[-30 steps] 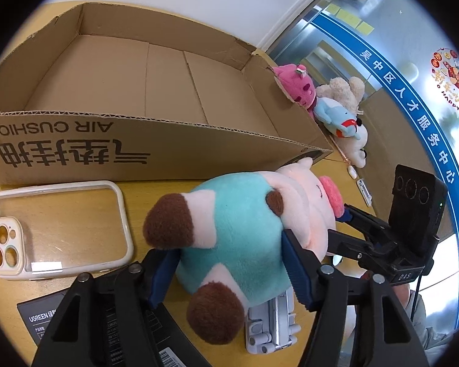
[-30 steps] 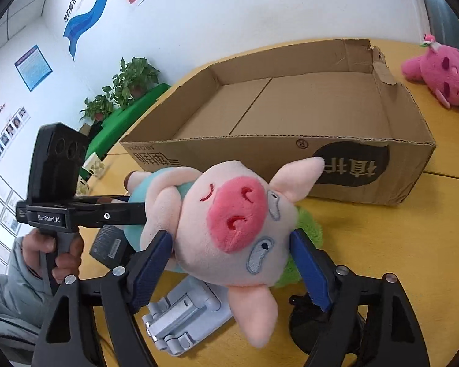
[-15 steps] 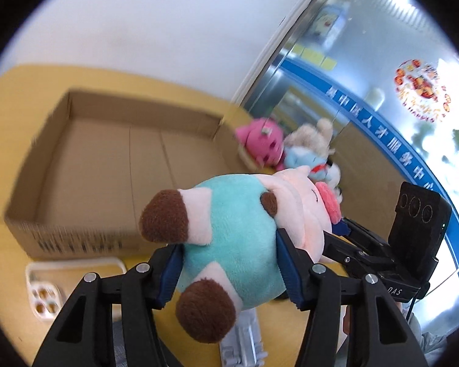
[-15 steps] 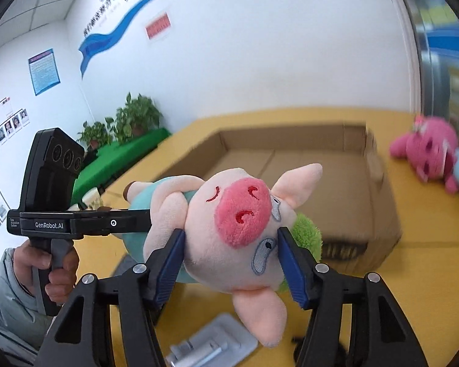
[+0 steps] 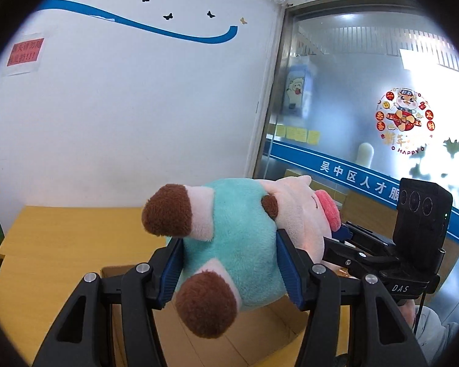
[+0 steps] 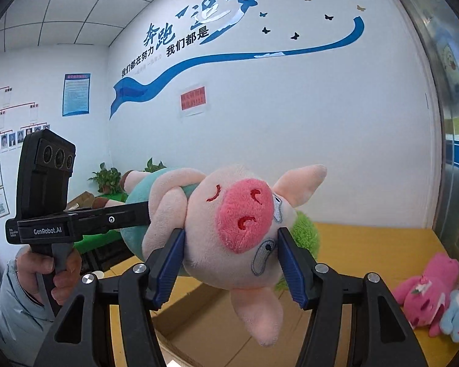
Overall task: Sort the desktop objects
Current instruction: 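Lift the plush pig and carry it over the cardboard box with both grippers, then lower the plush pig into the box and open both grippers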
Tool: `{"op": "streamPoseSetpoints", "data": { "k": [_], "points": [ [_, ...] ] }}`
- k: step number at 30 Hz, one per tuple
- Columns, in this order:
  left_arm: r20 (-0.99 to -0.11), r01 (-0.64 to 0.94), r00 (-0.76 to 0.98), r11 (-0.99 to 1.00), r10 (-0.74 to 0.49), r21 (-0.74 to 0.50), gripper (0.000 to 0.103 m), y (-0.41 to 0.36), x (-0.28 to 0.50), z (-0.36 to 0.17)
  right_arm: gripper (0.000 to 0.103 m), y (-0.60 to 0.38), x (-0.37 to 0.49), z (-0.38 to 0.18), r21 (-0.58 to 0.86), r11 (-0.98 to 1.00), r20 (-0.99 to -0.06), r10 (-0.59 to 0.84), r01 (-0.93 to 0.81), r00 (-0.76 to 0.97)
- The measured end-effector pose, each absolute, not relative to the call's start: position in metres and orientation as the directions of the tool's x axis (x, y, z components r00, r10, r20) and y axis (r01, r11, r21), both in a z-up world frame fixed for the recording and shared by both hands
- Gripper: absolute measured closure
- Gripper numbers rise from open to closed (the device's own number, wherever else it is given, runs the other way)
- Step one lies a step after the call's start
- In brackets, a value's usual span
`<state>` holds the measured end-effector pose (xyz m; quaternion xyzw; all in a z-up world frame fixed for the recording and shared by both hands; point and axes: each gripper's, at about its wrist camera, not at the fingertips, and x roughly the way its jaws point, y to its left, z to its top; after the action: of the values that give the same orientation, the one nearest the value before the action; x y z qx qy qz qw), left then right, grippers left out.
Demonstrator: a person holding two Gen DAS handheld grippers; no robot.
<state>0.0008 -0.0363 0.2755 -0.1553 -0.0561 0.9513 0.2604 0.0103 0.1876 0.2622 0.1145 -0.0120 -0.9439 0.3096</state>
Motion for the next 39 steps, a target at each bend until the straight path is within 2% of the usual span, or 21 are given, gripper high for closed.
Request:
{"op": "streamPoseSetpoints", "data": {
  "k": [5,12,19,26,31,34,37,38,39],
  "points": [
    [-0.316,-0.443,-0.816,-0.875,0.484,-0.196,0.047,-0.046,-0.059,0.273,0.044,0.166,-0.057,0.265,0.125,-0.799,-0.232,-0.599,0.588,-0.766],
    [-0.429,-0.388,-0.783,-0.893,0.450,-0.227,0.047,-0.064,-0.154,0.227,0.044,0.146,-0.170,0.220,0.245,-0.778,-0.309,-0.628,0.578,-0.714],
    [-0.577,-0.323,-0.672,-0.884,0.465,-0.337,0.047,-0.082,-0.235,0.135,0.043,0.126,-0.263,0.128,0.341,-0.792,-0.468,-0.610,0.506,-0.640],
    [-0.708,-0.203,-0.523,-0.876,0.475,-0.437,0.047,-0.094,-0.277,0.047,0.043,0.117,-0.320,0.034,0.428,-0.803,-0.612,-0.595,0.415,-0.521],
    [-0.763,-0.155,-0.499,-0.909,0.411,-0.388,0.045,-0.098,-0.286,0.032,0.041,0.106,-0.343,-0.005,0.468,-0.799,-0.667,-0.599,0.378,-0.443],
    [-0.772,-0.121,-0.494,-0.911,0.400,-0.394,0.043,-0.107,-0.286,0.032,0.036,0.102,-0.341,-0.012,0.454,-0.794,-0.661,-0.605,0.405,-0.444],
    [-0.792,-0.089,-0.504,-0.933,0.345,-0.350,0.042,-0.117,-0.283,0.034,0.033,0.095,-0.335,-0.014,0.443,-0.781,-0.662,-0.616,0.441,-0.426],
    [-0.792,-0.083,-0.513,-0.938,0.330,-0.337,0.042,-0.116,-0.281,0.038,0.030,0.093,-0.333,-0.013,0.443,-0.775,-0.663,-0.621,0.450,-0.417],
    [-0.785,-0.079,-0.530,-0.941,0.320,-0.330,0.042,-0.119,-0.276,0.044,0.023,0.087,-0.331,-0.005,0.446,-0.769,-0.663,-0.628,0.458,-0.408]
  ]
}}
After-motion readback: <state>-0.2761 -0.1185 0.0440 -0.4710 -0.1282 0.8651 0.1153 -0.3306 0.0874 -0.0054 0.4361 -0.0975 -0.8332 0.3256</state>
